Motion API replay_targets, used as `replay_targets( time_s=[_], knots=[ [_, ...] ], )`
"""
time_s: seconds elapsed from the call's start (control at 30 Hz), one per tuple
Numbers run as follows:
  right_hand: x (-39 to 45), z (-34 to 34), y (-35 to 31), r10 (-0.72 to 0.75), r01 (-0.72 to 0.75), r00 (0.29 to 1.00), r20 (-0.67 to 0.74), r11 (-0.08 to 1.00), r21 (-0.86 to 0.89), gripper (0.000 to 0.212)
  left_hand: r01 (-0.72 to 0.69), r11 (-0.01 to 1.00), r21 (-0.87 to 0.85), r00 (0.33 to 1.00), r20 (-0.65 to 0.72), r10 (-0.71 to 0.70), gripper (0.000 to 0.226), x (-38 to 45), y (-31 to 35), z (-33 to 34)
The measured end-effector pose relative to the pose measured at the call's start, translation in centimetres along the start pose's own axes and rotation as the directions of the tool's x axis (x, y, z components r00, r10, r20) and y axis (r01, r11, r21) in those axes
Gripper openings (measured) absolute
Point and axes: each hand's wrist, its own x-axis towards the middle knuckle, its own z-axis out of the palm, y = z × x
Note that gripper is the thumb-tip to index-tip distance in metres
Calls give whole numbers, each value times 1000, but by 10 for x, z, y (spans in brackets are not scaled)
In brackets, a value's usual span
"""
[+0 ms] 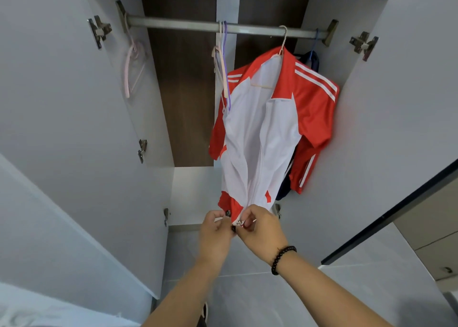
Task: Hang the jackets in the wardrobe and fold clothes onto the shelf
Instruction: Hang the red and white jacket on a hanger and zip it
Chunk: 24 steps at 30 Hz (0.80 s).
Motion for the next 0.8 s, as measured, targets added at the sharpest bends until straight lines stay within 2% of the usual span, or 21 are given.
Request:
replay_targets(
  time_s=[0.17, 0.23, 0.33, 0.47, 0.57, 0.63, 0.8],
  knots=[
    [5, 5, -3, -52, 49, 996, -72, 998, -40, 32, 151, 975, -160, 977, 176, -123, 15, 2, 5, -9],
    [9, 5, -4, -40, 39, 998, -47, 999, -30, 33, 233, 939, -252, 958, 228, -176, 14, 4, 7, -11],
    [14, 2, -3, -5, 6, 999, 34, 1000, -11, 25, 290, 906, -309, 948, 225, -226, 16, 9, 6, -13],
    [20, -6, 1, 22, -24, 996, 87, 999, 23, 31, 266, 939, -220, 956, 184, -228, 14, 15, 3, -9],
    [28, -13, 2, 76, -81, 988, 131, 996, 36, 33, 204, 978, -42, 975, 100, -199, 10, 21, 2, -6],
    [37, -17, 3, 91, -89, 987, 131, 996, -16, 31, 162, 985, 58, 983, 73, -166, 10, 25, 2, -5],
    [60, -18, 0, 82, -54, 979, 188, 987, -151, 21, 135, 984, 112, 990, 12, -137, 12, 35, 8, -3]
  ],
)
